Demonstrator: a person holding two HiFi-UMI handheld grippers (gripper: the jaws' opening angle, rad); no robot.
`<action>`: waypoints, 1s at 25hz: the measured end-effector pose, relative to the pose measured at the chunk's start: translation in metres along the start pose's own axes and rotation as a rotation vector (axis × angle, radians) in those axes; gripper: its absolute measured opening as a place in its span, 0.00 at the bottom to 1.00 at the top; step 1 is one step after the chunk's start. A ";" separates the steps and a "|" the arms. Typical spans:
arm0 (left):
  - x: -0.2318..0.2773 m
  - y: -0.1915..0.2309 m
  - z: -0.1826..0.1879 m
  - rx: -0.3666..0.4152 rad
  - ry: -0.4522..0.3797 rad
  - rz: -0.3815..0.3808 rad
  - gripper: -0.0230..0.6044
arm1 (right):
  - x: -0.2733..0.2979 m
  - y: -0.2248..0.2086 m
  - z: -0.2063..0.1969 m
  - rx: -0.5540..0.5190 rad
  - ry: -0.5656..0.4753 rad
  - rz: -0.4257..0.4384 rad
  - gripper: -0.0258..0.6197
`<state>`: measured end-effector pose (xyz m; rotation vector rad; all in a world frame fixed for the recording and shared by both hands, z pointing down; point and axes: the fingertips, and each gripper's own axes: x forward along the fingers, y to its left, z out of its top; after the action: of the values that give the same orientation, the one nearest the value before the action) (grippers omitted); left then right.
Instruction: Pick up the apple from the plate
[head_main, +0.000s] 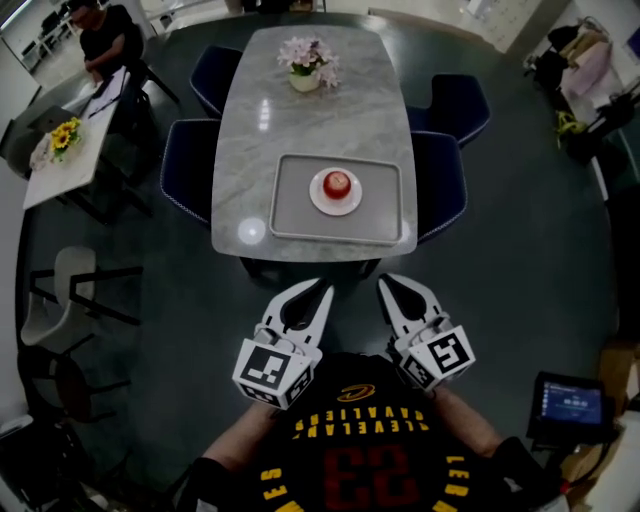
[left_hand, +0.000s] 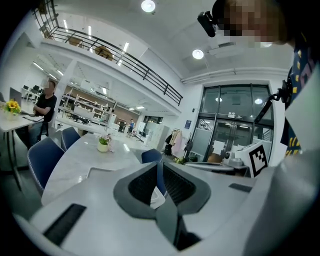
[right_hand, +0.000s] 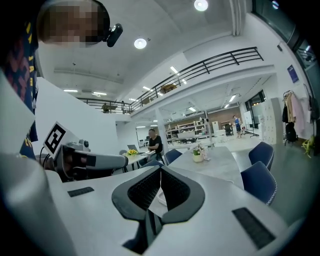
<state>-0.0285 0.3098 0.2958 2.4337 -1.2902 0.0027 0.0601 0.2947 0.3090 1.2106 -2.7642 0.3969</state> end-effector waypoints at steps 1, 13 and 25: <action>0.001 0.008 0.002 -0.006 0.002 -0.005 0.10 | 0.006 0.001 0.001 0.001 0.003 -0.009 0.05; 0.026 0.069 0.006 -0.066 0.044 -0.043 0.10 | 0.059 -0.013 -0.004 0.036 0.059 -0.065 0.05; 0.102 0.115 0.030 -0.042 0.073 0.077 0.10 | 0.134 -0.090 0.011 0.119 0.029 0.045 0.05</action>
<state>-0.0663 0.1611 0.3245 2.3255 -1.3368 0.0828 0.0353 0.1382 0.3415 1.1583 -2.7826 0.5859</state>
